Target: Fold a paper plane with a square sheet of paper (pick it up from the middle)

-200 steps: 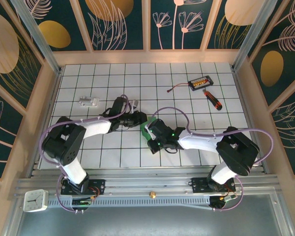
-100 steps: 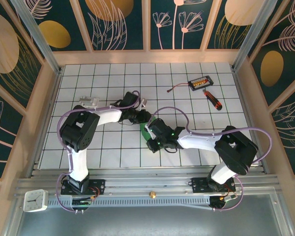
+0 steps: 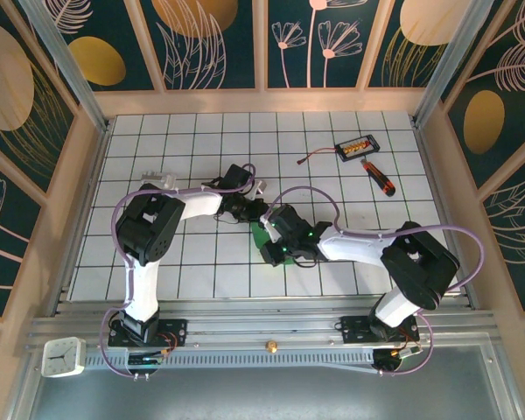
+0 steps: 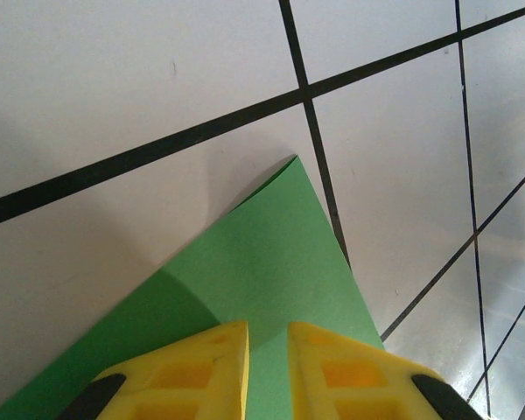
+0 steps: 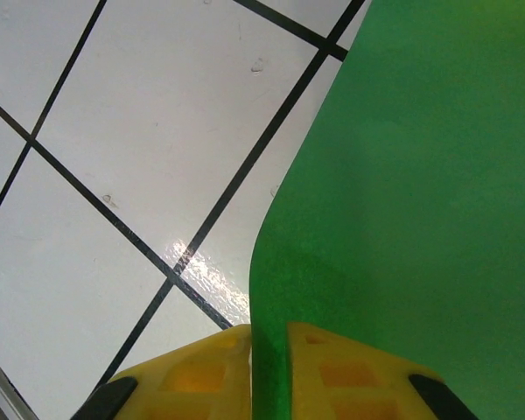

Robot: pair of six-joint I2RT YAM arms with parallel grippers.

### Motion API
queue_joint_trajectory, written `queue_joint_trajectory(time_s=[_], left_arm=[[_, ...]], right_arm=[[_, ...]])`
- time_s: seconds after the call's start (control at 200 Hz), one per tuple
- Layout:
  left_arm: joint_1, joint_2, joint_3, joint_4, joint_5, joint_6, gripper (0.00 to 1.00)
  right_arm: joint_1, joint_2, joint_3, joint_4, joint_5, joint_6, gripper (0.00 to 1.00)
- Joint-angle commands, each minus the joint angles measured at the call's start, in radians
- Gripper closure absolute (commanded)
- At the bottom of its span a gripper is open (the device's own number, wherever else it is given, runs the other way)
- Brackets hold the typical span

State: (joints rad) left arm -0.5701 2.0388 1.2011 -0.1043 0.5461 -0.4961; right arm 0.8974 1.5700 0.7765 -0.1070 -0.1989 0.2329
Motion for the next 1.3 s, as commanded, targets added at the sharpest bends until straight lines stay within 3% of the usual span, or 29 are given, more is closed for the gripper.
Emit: queue_joint_trajectory(time_s=[0.0, 1.076, 1.296], left_arm=[[-0.009, 0.049, 0.017, -0.062, -0.008, 0.045, 0.80], [-0.010, 0.067, 0.020, -0.073, -0.006, 0.067, 0.86], [-0.010, 0.067, 0.018, -0.074, -0.005, 0.072, 0.88]], right_arm=[[-0.018, -0.012, -0.017, 0.026, -0.050, -0.023, 0.81], [-0.090, -0.085, -0.074, 0.052, -0.146, -0.040, 0.74], [-0.098, -0.082, -0.076, 0.073, -0.163, -0.033, 0.82]])
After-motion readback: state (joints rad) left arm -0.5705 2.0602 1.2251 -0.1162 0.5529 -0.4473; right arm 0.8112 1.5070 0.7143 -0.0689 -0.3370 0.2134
